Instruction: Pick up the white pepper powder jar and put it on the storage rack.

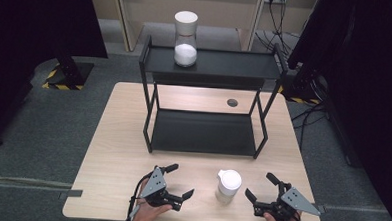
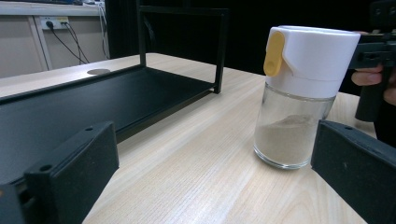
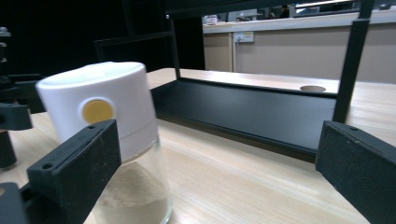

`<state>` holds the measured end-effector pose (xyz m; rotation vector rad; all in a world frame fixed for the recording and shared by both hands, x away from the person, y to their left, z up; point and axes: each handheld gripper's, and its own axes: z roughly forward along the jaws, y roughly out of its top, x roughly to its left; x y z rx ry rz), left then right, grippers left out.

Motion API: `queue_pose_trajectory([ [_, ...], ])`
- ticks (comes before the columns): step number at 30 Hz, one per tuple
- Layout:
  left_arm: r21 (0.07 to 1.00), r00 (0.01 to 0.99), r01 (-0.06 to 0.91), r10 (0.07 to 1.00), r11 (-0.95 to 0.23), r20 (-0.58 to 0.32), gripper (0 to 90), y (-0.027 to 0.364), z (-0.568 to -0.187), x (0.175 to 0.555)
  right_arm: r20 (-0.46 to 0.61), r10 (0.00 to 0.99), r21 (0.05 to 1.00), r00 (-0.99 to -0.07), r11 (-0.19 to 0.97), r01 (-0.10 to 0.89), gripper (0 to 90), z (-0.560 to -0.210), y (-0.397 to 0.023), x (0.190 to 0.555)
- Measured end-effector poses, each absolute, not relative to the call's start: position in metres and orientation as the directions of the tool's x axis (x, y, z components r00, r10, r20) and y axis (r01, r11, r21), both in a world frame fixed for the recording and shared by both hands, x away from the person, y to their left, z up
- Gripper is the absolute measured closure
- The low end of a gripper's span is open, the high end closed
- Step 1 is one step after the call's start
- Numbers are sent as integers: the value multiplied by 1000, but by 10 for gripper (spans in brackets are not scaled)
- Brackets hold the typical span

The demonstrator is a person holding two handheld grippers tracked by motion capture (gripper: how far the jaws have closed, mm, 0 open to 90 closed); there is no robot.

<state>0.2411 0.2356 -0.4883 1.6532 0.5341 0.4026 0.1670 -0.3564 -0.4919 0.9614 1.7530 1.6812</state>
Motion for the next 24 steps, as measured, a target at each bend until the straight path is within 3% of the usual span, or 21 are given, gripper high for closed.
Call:
queue_pose_trajectory([
  [24,988,829,120,558,-102,-43,1,236,-489,241,55,714,993,-698,36,115,5,-487,-338,167],
])
